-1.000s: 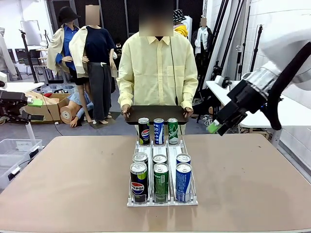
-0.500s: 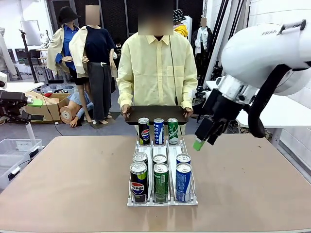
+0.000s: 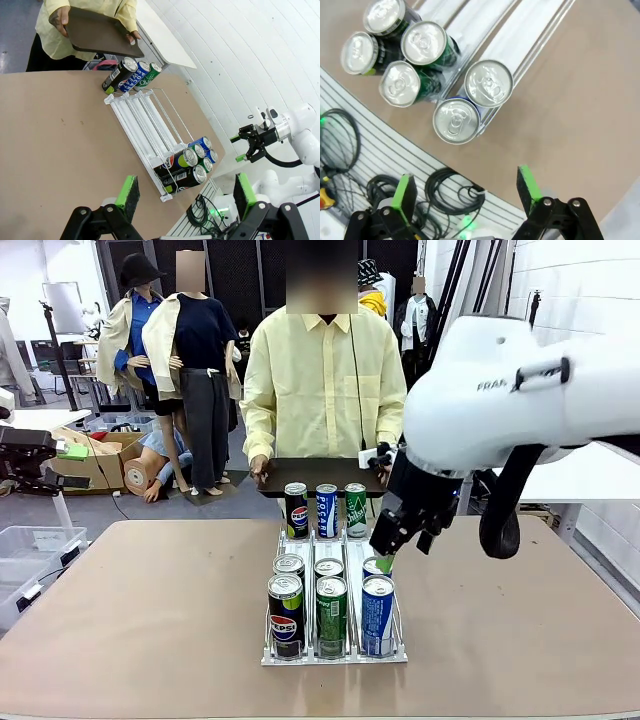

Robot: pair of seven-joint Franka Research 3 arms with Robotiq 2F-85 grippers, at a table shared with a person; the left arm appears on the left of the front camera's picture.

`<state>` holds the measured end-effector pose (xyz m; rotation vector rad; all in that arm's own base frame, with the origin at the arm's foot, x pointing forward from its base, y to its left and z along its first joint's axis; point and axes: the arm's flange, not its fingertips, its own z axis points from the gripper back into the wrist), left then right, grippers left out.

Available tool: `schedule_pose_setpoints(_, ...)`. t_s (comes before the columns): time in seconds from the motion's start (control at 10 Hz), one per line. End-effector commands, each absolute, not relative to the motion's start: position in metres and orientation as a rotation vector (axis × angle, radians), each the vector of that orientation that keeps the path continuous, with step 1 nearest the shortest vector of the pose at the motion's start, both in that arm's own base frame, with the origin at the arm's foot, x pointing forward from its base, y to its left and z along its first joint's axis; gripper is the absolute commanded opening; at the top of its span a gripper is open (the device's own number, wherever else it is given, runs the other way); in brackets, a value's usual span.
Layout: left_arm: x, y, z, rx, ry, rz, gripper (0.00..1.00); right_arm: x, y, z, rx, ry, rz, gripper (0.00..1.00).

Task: Retrieve and hand over the desired beverage to the person.
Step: Pick up a can of the same type that the person held from the Automatic Can Dispenser.

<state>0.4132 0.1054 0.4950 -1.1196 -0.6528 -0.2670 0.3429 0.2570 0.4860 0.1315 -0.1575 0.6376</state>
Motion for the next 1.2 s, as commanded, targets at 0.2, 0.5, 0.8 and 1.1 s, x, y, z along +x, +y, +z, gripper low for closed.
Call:
schedule_pose_setpoints(0.2,0.412,0.107,0.497,-1.134,-0.658,-0.266,1.00,0.345,0.286,0.454,0.029,-0.116,0.604,1.00)
schedule_pose_setpoints(0.5,0.412,0.107,0.497,-1.134,-0.658,-0.266,1.00,0.342,0.297,0.442,0.019,-0.109,0.606,1.00)
schedule_pose_setpoints(0.8,0.412,0.107,0.497,-1.134,-0.658,-0.266,1.00,0.348,0.306,0.437,0.014,-0.136,0.584,1.00)
schedule_pose_setpoints(1.1,0.412,0.107,0.497,-1.134,-0.658,-0.266,1.00,0.357,0.314,0.433,0.009,-0.154,0.579,1.00)
